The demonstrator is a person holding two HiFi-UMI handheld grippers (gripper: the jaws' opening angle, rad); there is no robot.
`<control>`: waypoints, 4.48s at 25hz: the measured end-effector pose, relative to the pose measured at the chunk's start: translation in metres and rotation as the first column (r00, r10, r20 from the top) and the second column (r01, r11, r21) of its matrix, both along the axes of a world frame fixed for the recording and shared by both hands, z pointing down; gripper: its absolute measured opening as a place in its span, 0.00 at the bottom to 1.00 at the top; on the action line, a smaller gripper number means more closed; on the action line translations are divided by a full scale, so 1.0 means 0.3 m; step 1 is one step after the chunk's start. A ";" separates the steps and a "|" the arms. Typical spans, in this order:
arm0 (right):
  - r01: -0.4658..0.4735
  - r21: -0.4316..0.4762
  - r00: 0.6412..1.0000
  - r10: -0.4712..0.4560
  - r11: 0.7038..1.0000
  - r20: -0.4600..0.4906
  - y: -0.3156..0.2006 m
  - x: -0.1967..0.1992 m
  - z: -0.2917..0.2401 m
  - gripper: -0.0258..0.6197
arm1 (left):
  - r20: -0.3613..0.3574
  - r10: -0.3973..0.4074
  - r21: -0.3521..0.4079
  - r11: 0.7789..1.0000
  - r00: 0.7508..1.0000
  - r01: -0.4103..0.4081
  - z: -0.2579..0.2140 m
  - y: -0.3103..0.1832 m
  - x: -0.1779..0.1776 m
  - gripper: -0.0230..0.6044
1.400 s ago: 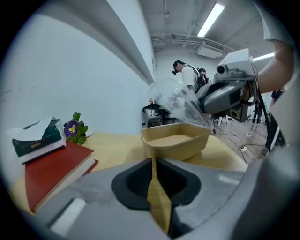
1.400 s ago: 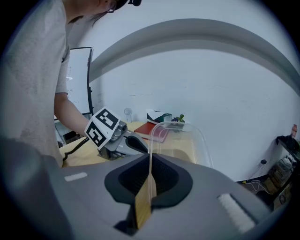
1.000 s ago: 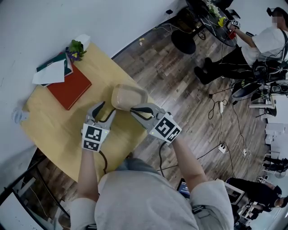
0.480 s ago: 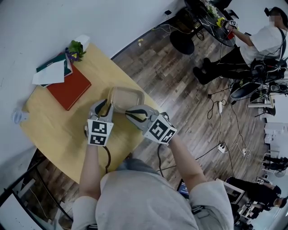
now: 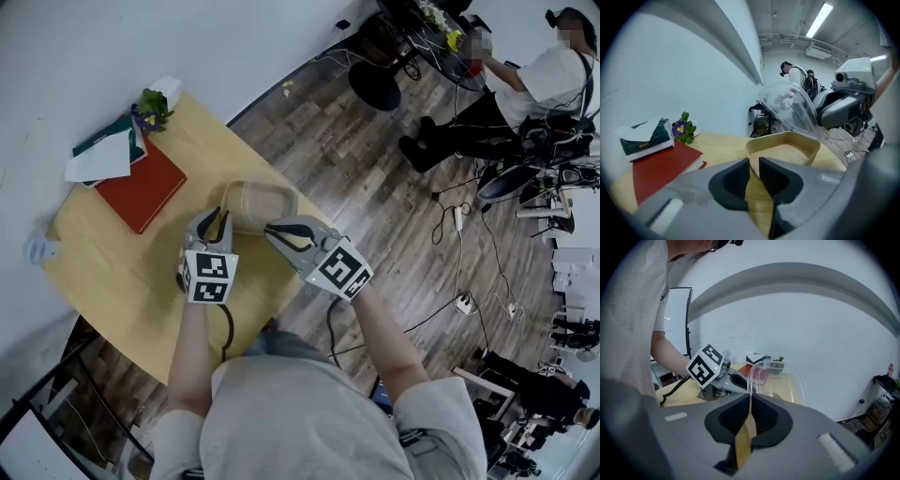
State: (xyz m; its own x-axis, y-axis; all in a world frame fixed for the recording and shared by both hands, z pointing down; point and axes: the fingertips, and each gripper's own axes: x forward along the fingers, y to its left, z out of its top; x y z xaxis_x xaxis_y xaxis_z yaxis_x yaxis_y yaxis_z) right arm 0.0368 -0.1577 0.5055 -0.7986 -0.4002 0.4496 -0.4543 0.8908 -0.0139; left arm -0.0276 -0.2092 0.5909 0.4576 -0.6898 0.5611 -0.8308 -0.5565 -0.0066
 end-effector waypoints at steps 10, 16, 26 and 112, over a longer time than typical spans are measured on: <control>-0.063 0.004 0.995 0.062 0.998 0.073 -0.005 0.042 -0.048 0.06 | 0.034 -0.014 0.007 1.000 0.999 0.013 0.000 -0.009 -0.003 0.14; -0.095 0.001 0.994 0.095 0.995 0.058 0.001 0.102 -0.049 0.06 | 0.055 -0.029 0.001 1.000 0.998 0.029 0.015 -0.008 -0.009 0.11; -0.138 0.003 0.990 0.138 0.990 0.025 0.013 0.129 -0.036 0.06 | 0.019 -0.028 0.021 0.999 0.999 0.027 -0.026 -0.010 0.006 0.11; -0.604 0.365 0.790 0.469 0.709 0.396 0.524 0.382 -0.784 0.07 | -0.369 -0.026 0.546 0.803 0.929 0.239 -1.110 0.708 0.064 0.04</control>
State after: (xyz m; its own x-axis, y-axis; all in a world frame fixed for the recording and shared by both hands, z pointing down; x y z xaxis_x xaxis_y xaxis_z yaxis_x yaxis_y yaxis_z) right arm 0.1513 -0.0005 0.2702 -0.4383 -0.8949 -0.0836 -0.8949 0.4258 0.1338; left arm -0.0086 0.0031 0.2579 0.4184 -0.8999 -0.1231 -0.9069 -0.4213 -0.0027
